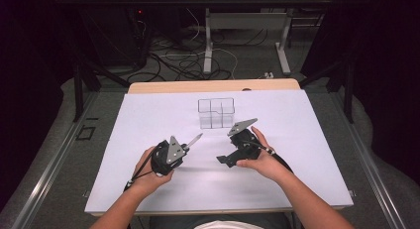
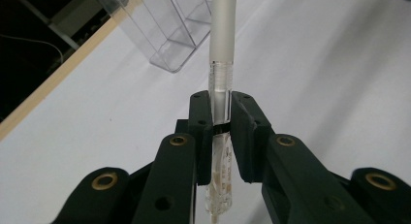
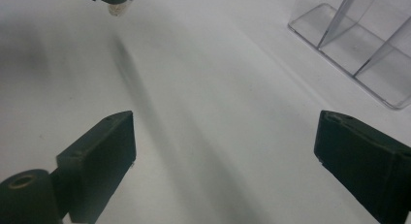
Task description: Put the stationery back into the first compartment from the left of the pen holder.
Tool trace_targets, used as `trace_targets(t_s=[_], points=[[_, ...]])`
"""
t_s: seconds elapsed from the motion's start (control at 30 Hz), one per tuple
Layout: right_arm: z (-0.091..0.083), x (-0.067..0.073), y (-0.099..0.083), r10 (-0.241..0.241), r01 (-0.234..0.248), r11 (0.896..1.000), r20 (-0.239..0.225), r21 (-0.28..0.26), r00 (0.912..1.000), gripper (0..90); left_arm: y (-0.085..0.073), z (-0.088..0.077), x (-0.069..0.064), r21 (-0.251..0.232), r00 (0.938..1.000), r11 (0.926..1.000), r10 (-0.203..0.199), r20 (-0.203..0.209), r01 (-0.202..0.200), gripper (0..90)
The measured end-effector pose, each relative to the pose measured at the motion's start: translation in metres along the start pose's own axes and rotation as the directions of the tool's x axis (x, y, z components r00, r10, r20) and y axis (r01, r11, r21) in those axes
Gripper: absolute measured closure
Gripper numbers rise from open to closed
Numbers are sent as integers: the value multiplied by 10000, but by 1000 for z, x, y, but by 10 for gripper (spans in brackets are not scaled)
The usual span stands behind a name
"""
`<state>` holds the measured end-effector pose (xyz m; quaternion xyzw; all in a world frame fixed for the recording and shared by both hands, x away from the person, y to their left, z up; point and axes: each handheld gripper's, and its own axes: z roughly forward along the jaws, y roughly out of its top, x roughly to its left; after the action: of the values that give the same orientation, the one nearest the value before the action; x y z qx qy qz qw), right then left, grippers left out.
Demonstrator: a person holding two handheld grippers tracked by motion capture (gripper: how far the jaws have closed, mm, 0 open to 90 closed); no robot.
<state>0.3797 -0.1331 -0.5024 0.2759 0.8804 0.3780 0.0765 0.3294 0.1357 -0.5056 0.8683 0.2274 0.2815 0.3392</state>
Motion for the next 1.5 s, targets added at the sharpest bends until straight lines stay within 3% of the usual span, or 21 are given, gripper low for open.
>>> trace_targets(t_s=[0.27,0.37,0.4,0.47,0.53,0.57,0.6,0.67,0.87,0.9,0.93,0.97,1.0,1.03,1.07,1.1,1.17,1.23,1.33,1.4,1.5], points=[[-1,-10,-2,665,-655,9976,441,-242,9968,0,-5,-3,12,-411,9899,9896,-1365,393,1381,797],[-6,-14,-4,928,-893,9947,711,-519,9931,0,-6,-6,21,-675,9632,9622,-2594,702,2640,797],[-8,-15,-5,1073,-1027,9928,767,-622,9913,0,-6,-6,21,-675,9632,9622,-2594,702,2640,797],[-13,-16,-8,1402,-1347,9880,743,-750,9873,0,-7,-6,29,-850,9395,9368,-3331,793,3393,797],[-17,-17,-15,1608,-1535,9840,798,-904,9837,0,-7,-5,33,-952,9327,9287,-3521,775,3585,797],[-20,-18,-18,1703,-1632,9831,882,-832,9814,0,-5,-6,39,-1079,9168,9118,-3868,992,3963,797],[-24,-19,-20,1687,-1622,9840,909,-740,9815,0,-5,-6,39,-1079,9168,9118,-3868,992,3963,797],[-35,-23,-26,1957,-1839,9768,1080,-1098,9747,0,-2,-6,44,-1273,8975,8906,-4216,1294,4367,797],[-64,-33,-47,2292,-2061,9660,1479,-1561,9621,0,12,-7,49,-1501,8721,8628,-4580,1723,4828,797],[-66,-35,-51,2258,-2022,9670,1539,-1550,9619,0,17,-6,51,-1664,8627,8500,-4715,1827,4998,797],[-66,-35,-51,2258,-2022,9670,1539,-1550,9619,0,17,-6,51,-1664,8627,8500,-4715,1827,4998,797],[-69,-38,-61,2412,-2141,9622,1613,-1682,9570,0,23,-4,52,-1919,8464,8269,-4962,1934,5286,797],[-69,-40,-64,2470,-2178,9604,1691,-1737,9541,0,23,-4,52,-1919,8464,8269,-4962,1934,5286,797],[-70,-42,-68,2582,-2278,9580,1790,-1741,9494,0,30,-3,54,-2223,8361,8072,-5127,1950,5468,797],[-69,-45,-72,2634,-2311,9559,1803,-1814,9477,0,30,-3,54,-2223,8361,8072,-5127,1950,5468,797],[-68,-47,-75,2606,-2276,9567,1853,-1817,9475,0,39,-2,56,-2431,8256,7895,-5276,2002,5635,797],[-69,-53,-79,2582,-2178,9565,2156,-1940,9417,0,43,-2,58,-2537,8277,7882,-5250,1984,5607,797],[-71,-57,-84,2941,-2489,9446,2150,-2139,9313,0,56,-1,62,-2836,8281,7781,-5256,1948,5605,797],[-73,-62,-92,3224,-2667,9316,2223,-2470,9201,0,64,1,65,-2975,8302,7751,-5236,1913,5573,797],[-73,-65,-94,3464,-2868,9213,2193,-2627,9121,0,76,6,69,-3137,8259,7641,-5278,1982,5636,797],[-73,-68,-95,3509,-2831,9174,2331,-2797,9069,0,86,10,71,-3149,8359,7745,-5163,1863,5486,797]])
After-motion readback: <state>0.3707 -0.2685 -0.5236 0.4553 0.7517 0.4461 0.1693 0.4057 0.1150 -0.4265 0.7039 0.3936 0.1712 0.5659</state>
